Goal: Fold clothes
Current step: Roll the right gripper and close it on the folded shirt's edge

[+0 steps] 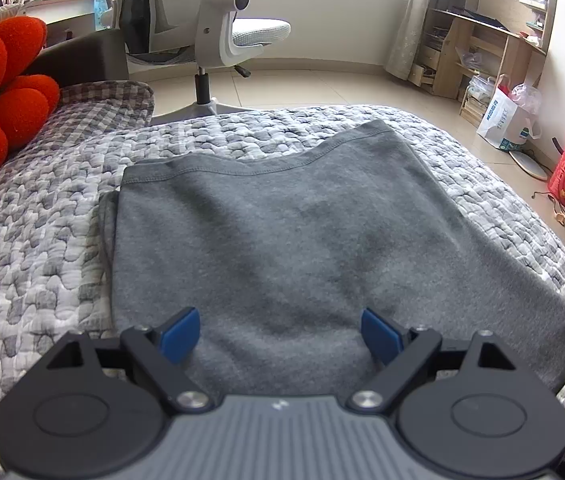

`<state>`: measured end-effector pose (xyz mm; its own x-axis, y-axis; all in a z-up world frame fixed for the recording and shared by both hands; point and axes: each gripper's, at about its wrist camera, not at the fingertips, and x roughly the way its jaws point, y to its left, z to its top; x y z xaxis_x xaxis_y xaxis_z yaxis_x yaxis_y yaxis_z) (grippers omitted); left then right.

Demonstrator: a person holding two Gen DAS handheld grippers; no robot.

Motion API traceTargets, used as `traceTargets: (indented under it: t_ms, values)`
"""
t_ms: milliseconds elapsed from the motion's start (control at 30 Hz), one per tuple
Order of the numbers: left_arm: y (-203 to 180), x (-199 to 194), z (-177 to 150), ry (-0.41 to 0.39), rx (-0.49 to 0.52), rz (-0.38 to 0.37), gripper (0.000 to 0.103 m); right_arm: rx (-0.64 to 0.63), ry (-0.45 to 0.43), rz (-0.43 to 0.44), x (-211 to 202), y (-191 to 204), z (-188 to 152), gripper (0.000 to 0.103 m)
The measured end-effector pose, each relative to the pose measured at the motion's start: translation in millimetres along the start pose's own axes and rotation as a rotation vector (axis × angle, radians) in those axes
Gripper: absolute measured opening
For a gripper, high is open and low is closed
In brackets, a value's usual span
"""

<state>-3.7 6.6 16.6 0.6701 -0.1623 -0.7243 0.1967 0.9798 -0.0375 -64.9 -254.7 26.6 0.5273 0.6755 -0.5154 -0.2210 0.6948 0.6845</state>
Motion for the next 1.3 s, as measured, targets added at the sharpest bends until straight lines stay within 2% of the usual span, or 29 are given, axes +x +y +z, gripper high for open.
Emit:
traceTargets:
  t_ms: [267, 333, 433, 467, 533, 667, 767, 833, 967, 1033, 1100, 1200, 1300]
  values:
    - [-1.4, -5.6, -3.0, -0.01, 0.006, 0.011, 0.089, 0.014, 0.003, -0.005, 0.6, -3.0, 2.3, 0.01]
    - [0.0, -4.0, -3.8, -0.006, -0.004, 0.006, 0.089, 0.024, 0.035, -0.024, 6.3, -4.9, 2.1, 0.016]
    - [-0.2, -3.6, -3.8, -0.006, -0.008, 0.007, 0.089, 0.025, 0.073, -0.053, 11.7, -6.4, 1.6, 0.018]
    - [-0.5, -3.7, -4.0, -0.006, -0.007, 0.008, 0.089, 0.026, 0.083, -0.06, 12.9, -7.0, 1.5, 0.02]
    - [-1.1, -3.8, -4.3, -0.007, -0.006, 0.01, 0.089, 0.044, 0.093, -0.059, 13.4, -9.6, 1.8, 0.045]
    - [-0.8, -3.4, -4.4, -0.007, -0.006, 0.011, 0.09, 0.049, 0.089, -0.066, 14.1, -10.5, 0.5, 0.046]
    - [-1.4, -3.6, -4.6, -0.009, 0.0, 0.014, 0.09, 0.04, 0.096, -0.071, 19.1, -8.2, -1.0, 0.04]
    - [-1.8, -3.8, -4.4, -0.009, 0.005, 0.016, 0.09, 0.031, 0.098, -0.065, 21.9, -5.6, -1.7, 0.01]
    - [-0.8, -8.7, -0.9, -0.013, 0.034, 0.014, 0.089, 0.065, 0.053, -0.007, 15.3, -7.2, 2.0, 0.01]
    - [2.8, -23.8, 2.1, -0.06, 0.069, 0.016, 0.089, 0.081, 0.029, 0.029, 10.2, -7.7, 4.5, 0.01]
    - [6.8, -42.1, 1.1, -0.111, 0.107, -0.036, 0.089, 0.094, 0.012, 0.059, 7.0, -8.0, 6.5, 0.01]
    - [6.9, -66.5, -8.6, -0.134, 0.172, -0.174, 0.089, 0.119, -0.01, 0.082, 5.3, -8.1, 10.1, 0.01]
    - [-4.9, -81.6, -22.1, -0.154, 0.279, -0.249, 0.09, 0.143, -0.038, 0.119, 3.5, -6.8, 15.0, 0.01]
